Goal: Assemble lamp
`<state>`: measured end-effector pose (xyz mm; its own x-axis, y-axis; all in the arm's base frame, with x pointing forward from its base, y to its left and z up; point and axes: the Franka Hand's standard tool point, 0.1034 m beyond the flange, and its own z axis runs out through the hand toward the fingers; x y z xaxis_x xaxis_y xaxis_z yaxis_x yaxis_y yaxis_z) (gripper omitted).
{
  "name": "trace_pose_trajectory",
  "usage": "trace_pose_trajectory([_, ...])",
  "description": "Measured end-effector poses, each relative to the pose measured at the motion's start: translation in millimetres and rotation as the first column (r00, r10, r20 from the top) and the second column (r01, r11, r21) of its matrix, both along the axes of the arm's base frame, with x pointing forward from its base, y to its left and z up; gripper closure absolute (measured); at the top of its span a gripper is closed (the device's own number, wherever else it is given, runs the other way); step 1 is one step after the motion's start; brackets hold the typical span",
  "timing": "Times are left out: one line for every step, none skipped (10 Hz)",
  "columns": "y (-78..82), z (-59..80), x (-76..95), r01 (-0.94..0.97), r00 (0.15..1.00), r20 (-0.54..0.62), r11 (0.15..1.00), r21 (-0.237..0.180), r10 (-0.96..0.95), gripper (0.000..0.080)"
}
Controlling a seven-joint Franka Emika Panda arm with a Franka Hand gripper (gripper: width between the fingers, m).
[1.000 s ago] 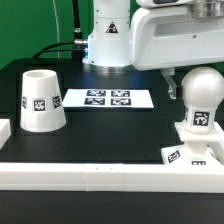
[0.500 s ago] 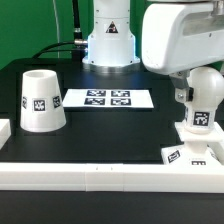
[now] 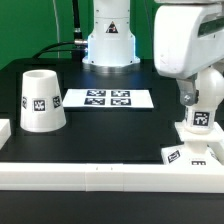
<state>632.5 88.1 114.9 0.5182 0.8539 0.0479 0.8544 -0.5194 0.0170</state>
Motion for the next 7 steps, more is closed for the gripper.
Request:
trace_pose_trajectory([-0.1,-1.2,1.2,-0.111,0.994,0.022,0.994,-0.016,0.111,0.0101])
trace_pose_trajectory([-0.4,-1.4,1.2,-0.191,0.981,0.023,0.981,-0.031,0.192,0.0101])
trace_pose_trajectory([-1.4,-1.2,1.8,-0.278,0.96,0.024,0.959,-0.047,0.279,0.0101])
trace_pose_trajectory([-2.4,-1.4,1.9,-0.358,0.933,0.021,0.932,-0.057,0.36,0.0101])
trace_pose_trajectory([-2.2,-1.9,1.7,-0.423,0.905,0.016,0.903,-0.07,0.425,0.0101])
trace_pose_trajectory([-1.9,-3.0,1.4,-0.477,0.877,0.009,0.875,-0.083,0.48,0.0101])
trace_pose_trajectory([-2.5,-4.2,1.1,-0.541,0.84,0.001,0.836,-0.094,0.543,0.0101])
